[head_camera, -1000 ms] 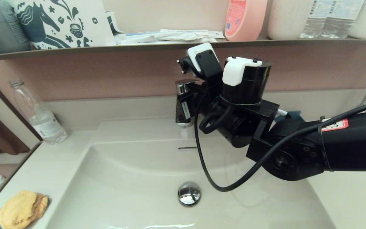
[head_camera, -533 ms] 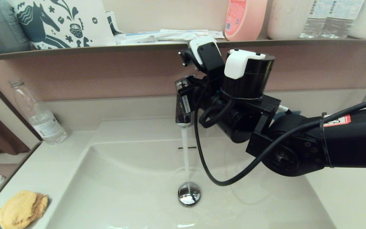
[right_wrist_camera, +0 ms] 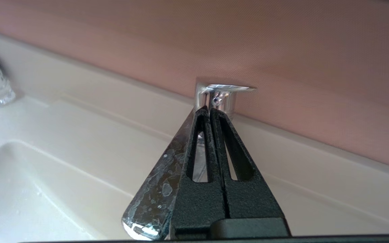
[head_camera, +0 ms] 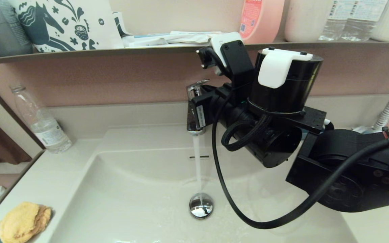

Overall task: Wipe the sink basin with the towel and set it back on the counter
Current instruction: Turn on the faucet, then turn off the faucet

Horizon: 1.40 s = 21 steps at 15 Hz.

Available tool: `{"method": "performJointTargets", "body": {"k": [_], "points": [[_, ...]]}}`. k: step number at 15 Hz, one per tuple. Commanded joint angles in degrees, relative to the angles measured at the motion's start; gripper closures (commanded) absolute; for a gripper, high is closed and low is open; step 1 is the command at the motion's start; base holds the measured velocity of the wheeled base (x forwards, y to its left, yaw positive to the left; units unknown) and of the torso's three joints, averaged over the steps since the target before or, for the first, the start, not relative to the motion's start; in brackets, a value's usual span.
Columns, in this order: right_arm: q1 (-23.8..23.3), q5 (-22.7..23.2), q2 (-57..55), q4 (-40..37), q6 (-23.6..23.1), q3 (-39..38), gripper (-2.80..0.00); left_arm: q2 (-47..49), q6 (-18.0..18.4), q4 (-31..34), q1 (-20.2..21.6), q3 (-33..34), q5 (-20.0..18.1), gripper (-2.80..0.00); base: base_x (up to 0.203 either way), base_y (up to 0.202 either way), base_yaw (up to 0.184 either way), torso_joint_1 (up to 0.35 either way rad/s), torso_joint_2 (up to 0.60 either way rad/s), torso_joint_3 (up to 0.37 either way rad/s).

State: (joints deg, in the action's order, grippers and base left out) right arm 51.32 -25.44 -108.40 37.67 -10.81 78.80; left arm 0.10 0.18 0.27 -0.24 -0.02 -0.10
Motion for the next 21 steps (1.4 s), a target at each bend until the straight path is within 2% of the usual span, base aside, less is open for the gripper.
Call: {"method": "performJointTargets", "body": {"k": [1, 8, 12, 14, 18, 21], "points": [[0.27, -0.20, 1.35, 0.03, -0.09, 0.28, 0.00, -0.01, -0.01, 0.00, -0.02, 0.02, 0.01, 0.00, 0.000, 0.000, 0.000, 0.000, 0.00, 0.000], [-0.88, -0.13, -2.90, -1.57, -0.46, 8.01, 0.00, -0.01, -0.01, 0.00, -0.02, 0.02, 0.01, 0.00, 0.000, 0.000, 0.000, 0.000, 0.00, 0.000], [-2.36, 0.17, -7.69, -1.74, -2.36, 14.52, 0.00, -0.01, -0.01, 0.00, -0.02, 0.02, 0.01, 0.00, 0.000, 0.000, 0.000, 0.000, 0.00, 0.000], [-2.71, 0.43, -8.91, -4.62, -2.79, 16.76, 0.00, -0.01, -0.01, 0.00, -0.02, 0.02, 0.01, 0.00, 0.000, 0.000, 0.000, 0.000, 0.00, 0.000], [-2.72, 0.74, -8.96, -7.36, -2.64, 15.48, 0.00, -0.01, -0.01, 0.00, -0.02, 0.02, 0.01, 0.00, 0.000, 0.000, 0.000, 0.000, 0.00, 0.000], [-2.72, 0.49, -6.98, -7.58, -2.63, 10.80, 0.00, -0.01, -0.01, 0.00, -0.02, 0.02, 0.01, 0.00, 0.000, 0.000, 0.000, 0.000, 0.00, 0.000]]}}
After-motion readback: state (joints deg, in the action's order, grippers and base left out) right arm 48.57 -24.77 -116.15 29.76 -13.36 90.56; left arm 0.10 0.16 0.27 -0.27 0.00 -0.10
